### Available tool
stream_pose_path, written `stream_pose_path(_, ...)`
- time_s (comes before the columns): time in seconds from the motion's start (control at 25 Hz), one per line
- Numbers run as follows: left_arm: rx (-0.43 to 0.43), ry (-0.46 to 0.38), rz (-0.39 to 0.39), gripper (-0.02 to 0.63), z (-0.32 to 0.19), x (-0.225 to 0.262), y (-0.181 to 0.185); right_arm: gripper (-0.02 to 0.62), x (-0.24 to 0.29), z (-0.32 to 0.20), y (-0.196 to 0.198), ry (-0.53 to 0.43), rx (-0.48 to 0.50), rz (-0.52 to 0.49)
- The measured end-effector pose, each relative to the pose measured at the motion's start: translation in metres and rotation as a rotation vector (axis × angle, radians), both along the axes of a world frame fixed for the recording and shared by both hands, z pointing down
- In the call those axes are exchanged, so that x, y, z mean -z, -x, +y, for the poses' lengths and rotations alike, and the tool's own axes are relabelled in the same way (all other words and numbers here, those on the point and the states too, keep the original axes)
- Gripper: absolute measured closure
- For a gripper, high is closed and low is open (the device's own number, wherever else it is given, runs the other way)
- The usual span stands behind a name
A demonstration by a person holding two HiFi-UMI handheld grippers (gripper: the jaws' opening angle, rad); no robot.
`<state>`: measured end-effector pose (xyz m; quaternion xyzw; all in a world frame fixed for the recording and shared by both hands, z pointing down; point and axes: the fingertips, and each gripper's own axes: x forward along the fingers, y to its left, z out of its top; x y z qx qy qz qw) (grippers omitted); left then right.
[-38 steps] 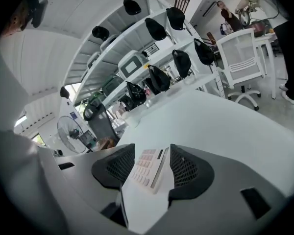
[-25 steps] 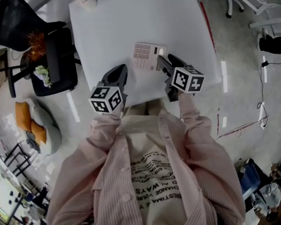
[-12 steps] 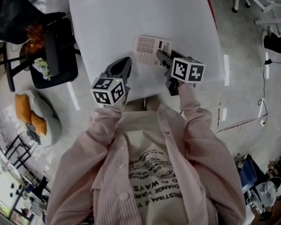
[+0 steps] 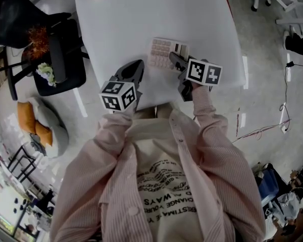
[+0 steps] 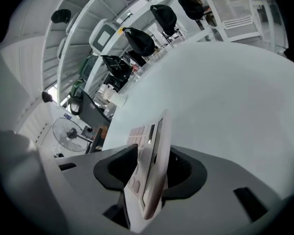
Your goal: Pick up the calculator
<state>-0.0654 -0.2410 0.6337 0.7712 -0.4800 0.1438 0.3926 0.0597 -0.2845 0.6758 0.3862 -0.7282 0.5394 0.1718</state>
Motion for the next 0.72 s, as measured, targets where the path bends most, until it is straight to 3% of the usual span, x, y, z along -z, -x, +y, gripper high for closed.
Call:
stream_pose_path(0.36, -0.008, 0.003, 0.018, 0.604, 0.0024, -0.0014, 0.0030, 0.473, -0.0036, -0.0001, -0.0036, 0.077, -0.110, -0.104)
stream_pose_path(0.72, -0.009, 0.002, 0.022, 0.604, 0.0022, 0.0009, 0.0027, 0.486, -0.0009, 0.0005, -0.0037, 0.093, -0.176, -0.173)
